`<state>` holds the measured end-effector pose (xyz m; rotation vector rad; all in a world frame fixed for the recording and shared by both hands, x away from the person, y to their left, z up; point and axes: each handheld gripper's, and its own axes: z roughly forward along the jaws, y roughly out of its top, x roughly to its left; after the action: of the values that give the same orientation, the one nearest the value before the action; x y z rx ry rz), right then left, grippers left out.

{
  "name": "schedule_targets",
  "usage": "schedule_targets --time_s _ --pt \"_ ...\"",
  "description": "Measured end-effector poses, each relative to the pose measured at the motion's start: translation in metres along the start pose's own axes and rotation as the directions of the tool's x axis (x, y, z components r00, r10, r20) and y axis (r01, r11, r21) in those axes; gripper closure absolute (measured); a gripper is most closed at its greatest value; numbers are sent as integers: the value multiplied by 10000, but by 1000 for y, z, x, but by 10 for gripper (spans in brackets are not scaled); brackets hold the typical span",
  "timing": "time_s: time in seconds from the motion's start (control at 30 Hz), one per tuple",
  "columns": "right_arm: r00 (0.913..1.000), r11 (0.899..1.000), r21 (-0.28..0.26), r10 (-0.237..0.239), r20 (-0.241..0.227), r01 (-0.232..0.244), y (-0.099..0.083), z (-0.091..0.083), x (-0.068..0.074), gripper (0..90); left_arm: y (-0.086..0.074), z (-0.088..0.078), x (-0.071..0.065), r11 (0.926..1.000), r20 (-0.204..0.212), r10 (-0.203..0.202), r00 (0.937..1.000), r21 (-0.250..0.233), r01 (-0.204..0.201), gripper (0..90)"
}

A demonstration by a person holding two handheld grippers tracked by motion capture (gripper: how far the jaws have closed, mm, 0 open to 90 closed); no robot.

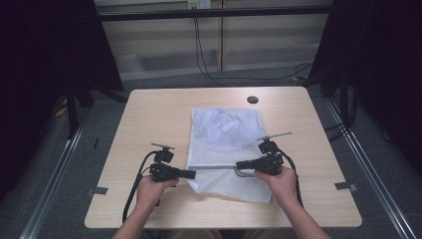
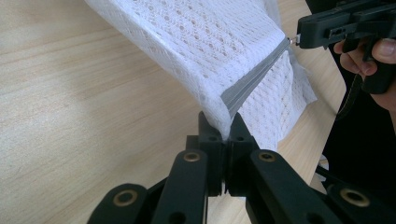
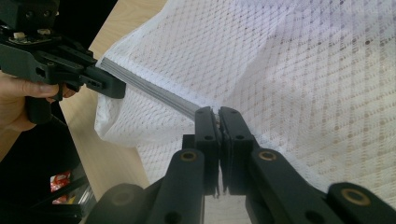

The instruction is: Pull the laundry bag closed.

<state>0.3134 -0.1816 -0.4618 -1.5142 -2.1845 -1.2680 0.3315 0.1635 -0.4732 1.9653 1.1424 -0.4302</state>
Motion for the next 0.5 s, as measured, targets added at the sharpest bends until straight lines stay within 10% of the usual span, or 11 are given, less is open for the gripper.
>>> schedule_targets --time_s 0.5 --pt "9999 10000 15 64 90 -64 -1 -1 -1 870 1 1 -1 10000 -6 4 10000 47 -4 884"
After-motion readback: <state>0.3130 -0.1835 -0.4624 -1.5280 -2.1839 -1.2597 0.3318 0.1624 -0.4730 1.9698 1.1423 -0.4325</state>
